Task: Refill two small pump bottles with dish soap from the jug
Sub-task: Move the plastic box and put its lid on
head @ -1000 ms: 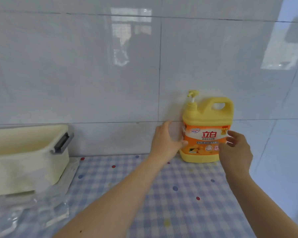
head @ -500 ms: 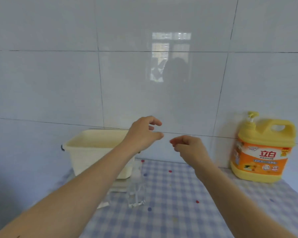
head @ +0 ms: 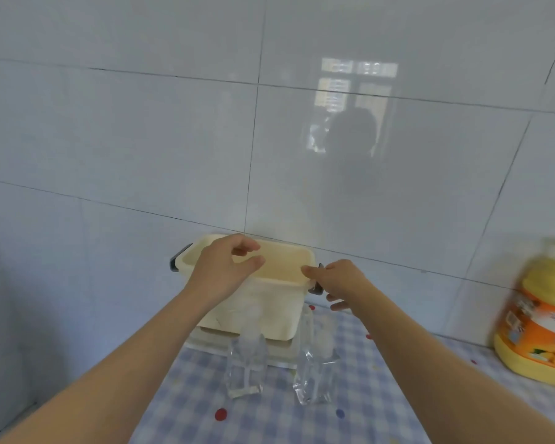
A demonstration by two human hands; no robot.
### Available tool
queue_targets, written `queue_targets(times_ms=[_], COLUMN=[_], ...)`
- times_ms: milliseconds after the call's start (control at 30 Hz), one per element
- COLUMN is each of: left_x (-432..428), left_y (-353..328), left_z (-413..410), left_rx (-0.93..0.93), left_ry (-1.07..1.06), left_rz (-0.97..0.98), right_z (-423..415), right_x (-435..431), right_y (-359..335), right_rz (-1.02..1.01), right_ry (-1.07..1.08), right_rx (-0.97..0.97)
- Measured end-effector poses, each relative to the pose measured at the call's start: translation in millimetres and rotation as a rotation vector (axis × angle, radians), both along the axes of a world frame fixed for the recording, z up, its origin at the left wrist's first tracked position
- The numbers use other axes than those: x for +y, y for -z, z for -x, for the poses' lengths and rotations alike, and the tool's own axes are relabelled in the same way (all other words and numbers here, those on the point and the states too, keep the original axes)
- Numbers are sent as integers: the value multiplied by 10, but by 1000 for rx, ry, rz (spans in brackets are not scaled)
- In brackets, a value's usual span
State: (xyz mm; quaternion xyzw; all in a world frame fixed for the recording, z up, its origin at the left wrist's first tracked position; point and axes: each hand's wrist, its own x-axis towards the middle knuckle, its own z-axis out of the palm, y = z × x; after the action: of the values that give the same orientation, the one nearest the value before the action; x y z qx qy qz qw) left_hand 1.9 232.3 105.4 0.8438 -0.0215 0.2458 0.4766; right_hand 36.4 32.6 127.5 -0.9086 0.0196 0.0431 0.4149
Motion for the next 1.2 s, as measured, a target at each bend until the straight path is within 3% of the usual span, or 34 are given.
queue_targets(times_ms=[267,833,1200], left_x=[-111,-748,-1842], left_y=[30,-487,-357], left_z=[-100,234,603], left_rx=[-11,-304,-205], left_ry=[40,96,264], left_rz=[-16,77,-56], right_z=[-240,177,943], right_x=[83,-1073,-2070], right_y=[87,9,123], right_rz=[-239,-243,-198], right_ry=[52,281,466], right_rx=[111,-180,-309])
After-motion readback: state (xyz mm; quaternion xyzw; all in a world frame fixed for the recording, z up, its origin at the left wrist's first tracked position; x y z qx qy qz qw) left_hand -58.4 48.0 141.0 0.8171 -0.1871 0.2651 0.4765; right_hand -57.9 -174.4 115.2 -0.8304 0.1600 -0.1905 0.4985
